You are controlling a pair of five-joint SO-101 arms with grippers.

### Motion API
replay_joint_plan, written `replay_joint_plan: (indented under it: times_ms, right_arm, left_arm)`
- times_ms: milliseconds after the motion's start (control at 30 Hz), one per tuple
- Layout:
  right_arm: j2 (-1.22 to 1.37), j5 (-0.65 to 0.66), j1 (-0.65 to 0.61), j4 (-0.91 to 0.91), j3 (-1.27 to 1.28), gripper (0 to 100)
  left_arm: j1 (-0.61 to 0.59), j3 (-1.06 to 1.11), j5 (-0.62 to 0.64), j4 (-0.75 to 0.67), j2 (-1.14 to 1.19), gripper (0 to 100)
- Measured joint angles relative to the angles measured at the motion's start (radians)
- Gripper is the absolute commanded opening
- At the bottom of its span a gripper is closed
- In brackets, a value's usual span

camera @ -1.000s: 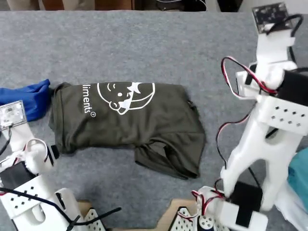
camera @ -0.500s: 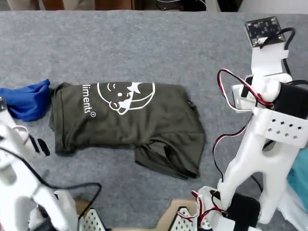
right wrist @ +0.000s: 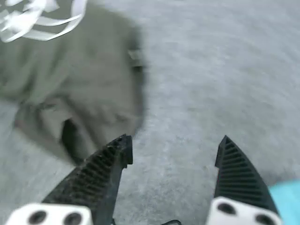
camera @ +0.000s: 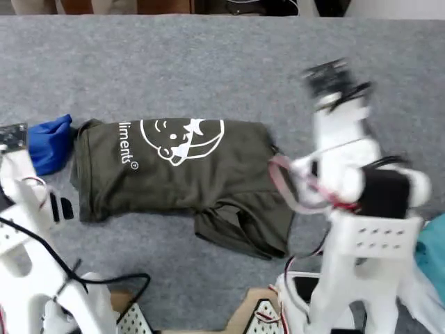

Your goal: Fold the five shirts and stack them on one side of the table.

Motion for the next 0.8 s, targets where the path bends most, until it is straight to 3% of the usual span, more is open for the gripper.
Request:
replay_joint_plan:
  times_ms: [167, 300, 567, 700, 800]
  right_arm:
    - [0.011, -0.002, -0.279, -0.026, 0.189, 29.9]
    - [0.095, -0.031, -0.427, -0.097, 0.279, 29.9]
    - [0.265, -0.285, -0.571, -0.141, 0.301, 29.9]
    - [0.364, -0.376, -0.582, -0.206, 0.341, 29.7]
    - [0.434, -0.419, -0.582, -0.233, 0.385, 23.1]
  left_arm:
    - [0.009, 0.054, -0.005, 0.0, -0.118, 19]
    - [0.009, 0.069, -0.005, 0.0, -0.13, 19]
    - [0.009, 0.114, -0.005, 0.0, -0.14, 19]
    - [0.009, 0.141, -0.005, 0.0, -0.14, 19]
    - [0.009, 0.146, -0.005, 0.0, -0.141, 19]
